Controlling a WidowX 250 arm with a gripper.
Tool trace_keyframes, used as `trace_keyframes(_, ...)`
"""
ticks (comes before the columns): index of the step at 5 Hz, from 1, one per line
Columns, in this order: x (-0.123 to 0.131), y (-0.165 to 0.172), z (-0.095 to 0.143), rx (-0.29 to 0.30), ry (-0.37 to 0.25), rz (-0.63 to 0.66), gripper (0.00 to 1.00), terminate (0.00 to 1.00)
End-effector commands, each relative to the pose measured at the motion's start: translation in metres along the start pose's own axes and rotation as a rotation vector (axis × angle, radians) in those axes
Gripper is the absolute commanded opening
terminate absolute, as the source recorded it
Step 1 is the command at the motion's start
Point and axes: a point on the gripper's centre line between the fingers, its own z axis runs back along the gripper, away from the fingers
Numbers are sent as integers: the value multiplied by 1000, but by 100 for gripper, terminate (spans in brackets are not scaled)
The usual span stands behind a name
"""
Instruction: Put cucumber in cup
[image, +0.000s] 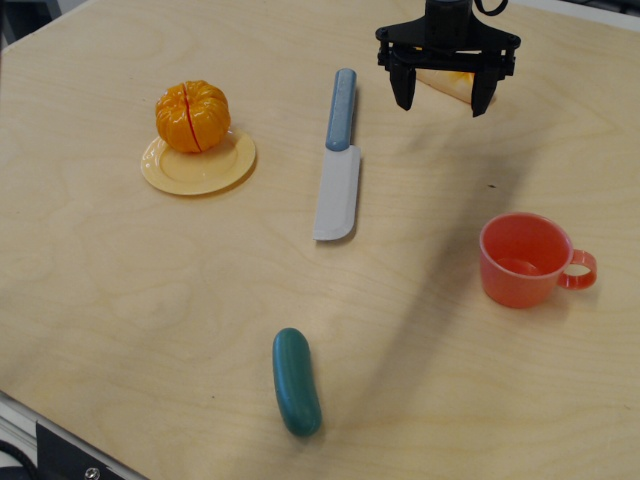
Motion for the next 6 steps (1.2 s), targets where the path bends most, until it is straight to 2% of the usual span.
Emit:
trace_keyframes(1, 0, 0, 0, 0, 0, 0, 100, 0)
trace_keyframes(3, -45, 22, 35, 56, -11, 56, 100, 0)
trace_keyframes(4, -80, 28, 47, 69, -11, 84, 100, 0)
trace_keyframes(6, -151, 38, 63, 69, 13, 7, 100, 0)
